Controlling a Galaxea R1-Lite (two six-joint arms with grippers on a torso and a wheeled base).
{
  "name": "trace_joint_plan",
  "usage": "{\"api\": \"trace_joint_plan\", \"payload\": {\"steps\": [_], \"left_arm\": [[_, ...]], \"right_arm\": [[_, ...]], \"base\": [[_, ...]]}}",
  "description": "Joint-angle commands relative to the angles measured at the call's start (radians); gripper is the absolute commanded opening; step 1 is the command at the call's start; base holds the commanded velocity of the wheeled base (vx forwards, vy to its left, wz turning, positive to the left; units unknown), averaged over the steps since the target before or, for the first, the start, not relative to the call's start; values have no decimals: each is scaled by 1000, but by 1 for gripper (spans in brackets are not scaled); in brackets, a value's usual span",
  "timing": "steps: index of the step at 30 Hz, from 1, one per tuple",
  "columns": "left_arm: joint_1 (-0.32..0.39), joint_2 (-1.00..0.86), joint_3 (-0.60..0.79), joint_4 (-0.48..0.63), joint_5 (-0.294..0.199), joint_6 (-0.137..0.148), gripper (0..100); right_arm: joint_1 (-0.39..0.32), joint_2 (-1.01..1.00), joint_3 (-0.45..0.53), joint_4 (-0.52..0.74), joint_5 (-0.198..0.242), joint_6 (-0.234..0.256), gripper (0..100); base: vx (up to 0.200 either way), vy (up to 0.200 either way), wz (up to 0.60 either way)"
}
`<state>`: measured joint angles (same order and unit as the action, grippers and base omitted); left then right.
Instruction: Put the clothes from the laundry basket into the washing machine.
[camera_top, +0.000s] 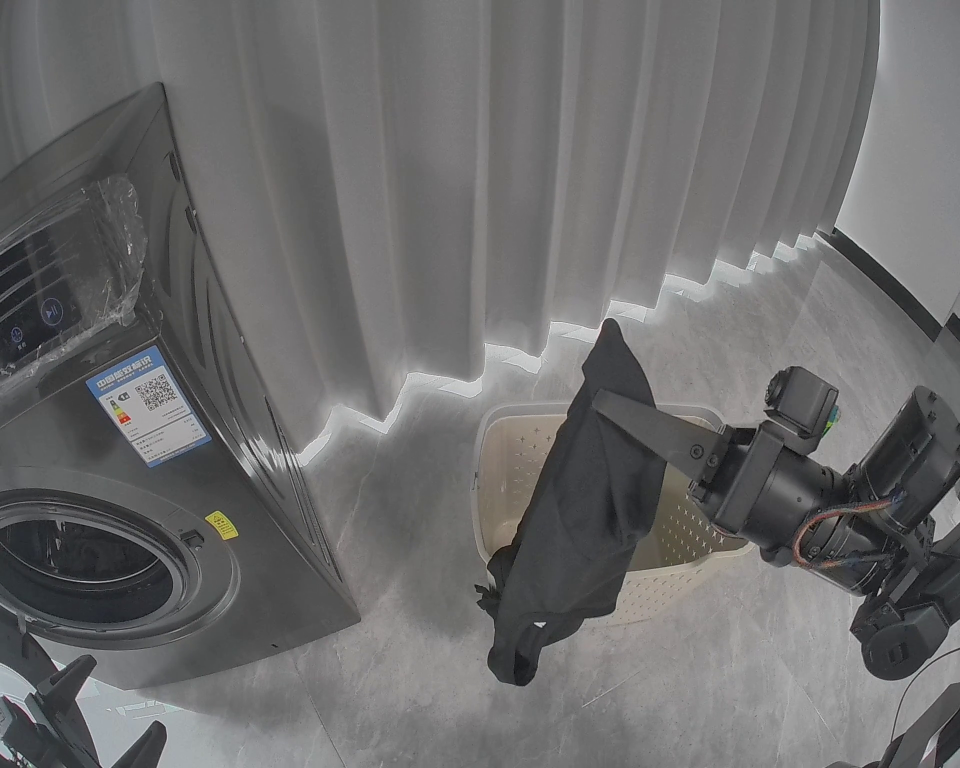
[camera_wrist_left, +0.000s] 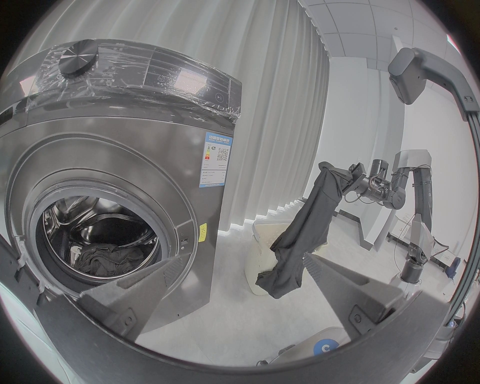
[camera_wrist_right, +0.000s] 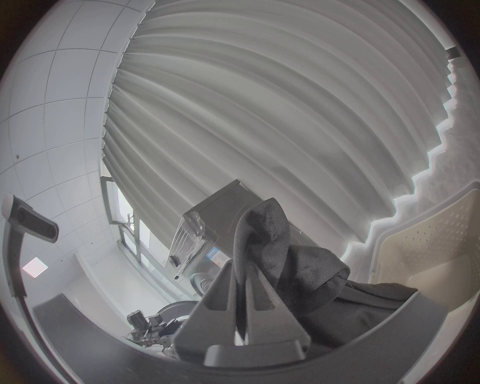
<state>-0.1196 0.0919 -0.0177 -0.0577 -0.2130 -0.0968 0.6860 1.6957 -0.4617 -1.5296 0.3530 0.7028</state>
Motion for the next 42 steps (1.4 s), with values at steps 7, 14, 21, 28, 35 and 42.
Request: {"api": "trace_joint_plan", "payload": {"steps": [7, 14, 21, 28, 35, 42], "left_arm": [[0, 2, 15, -1, 0, 0, 100], [0, 2, 15, -1, 0, 0, 100], [0, 2, 15, -1, 0, -1, 100], [0, 2, 15, -1, 0, -4, 100], [0, 2, 15, -1, 0, -11, 100], [0, 2, 15, -1, 0, -8, 100]], "right_arm": [[-37, 2, 17, -12, 69, -20, 0], [-37, 10, 9, -7, 66, -14, 0], [-23, 7, 20, -15, 63, -19, 0], [35, -2, 25, -15, 69, -23, 0], [175, -50, 29, -17, 107, -58, 0], [173, -1, -94, 11, 132, -55, 0]], "base": [[-200, 0, 0], [-29, 0, 0], [0, 0, 257], [0, 0, 514], [0, 0, 0], [0, 0, 0]]}}
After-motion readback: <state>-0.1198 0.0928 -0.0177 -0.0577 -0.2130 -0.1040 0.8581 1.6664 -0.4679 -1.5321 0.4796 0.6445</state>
